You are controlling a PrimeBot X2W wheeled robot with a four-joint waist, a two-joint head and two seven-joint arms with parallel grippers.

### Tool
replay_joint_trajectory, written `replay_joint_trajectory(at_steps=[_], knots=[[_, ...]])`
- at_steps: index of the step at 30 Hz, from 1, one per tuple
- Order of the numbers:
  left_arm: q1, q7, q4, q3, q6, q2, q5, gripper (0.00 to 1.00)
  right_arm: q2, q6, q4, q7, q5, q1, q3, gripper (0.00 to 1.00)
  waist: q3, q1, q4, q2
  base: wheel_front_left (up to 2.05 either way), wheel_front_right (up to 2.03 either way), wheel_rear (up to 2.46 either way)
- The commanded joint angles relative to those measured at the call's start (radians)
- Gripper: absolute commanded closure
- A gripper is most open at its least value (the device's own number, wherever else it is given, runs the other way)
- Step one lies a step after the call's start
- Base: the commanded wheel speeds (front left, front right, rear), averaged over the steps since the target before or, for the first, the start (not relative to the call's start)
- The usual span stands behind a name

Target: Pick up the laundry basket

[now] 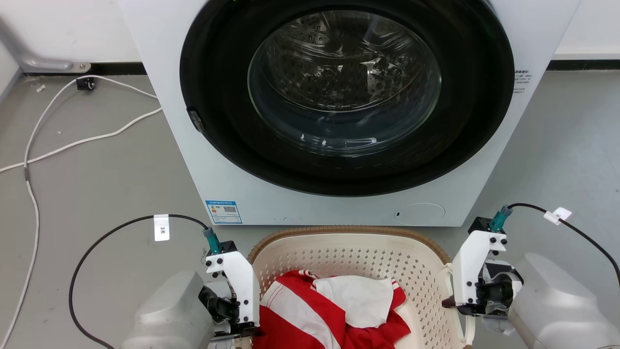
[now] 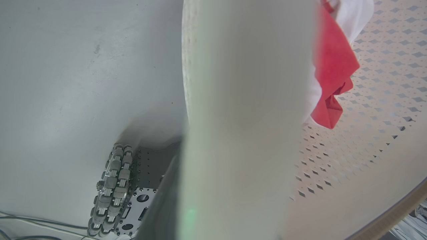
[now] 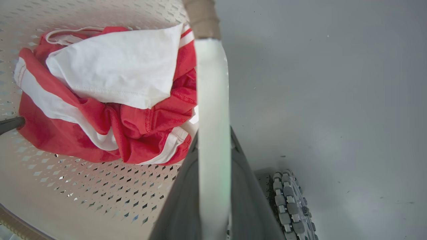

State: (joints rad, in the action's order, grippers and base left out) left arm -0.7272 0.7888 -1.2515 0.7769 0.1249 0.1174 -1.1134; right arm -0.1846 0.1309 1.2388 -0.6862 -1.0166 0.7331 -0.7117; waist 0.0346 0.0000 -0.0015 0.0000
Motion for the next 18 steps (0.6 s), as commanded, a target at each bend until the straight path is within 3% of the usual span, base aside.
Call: replay_joint_trajectory(at_steps=[1, 18], knots=[[-0.014, -0.002, 0.004, -0.002, 0.01, 0.004, -0.012, 1.0, -0.002, 0.0, 0.005, -0.001, -0.007, 0.012, -0.001, 1.0, 0.001, 0.0, 0.001, 0.0, 0.0, 0.0, 0.0], [-0.014, -0.009, 0.004, 0.006, 0.01, 0.003, -0.02, 1.0, 0.004, 0.0, 0.012, -0.009, -0.021, 0.011, -0.002, 1.0, 0.004, 0.0, -0.001, 0.0, 0.0, 0.0, 0.0]])
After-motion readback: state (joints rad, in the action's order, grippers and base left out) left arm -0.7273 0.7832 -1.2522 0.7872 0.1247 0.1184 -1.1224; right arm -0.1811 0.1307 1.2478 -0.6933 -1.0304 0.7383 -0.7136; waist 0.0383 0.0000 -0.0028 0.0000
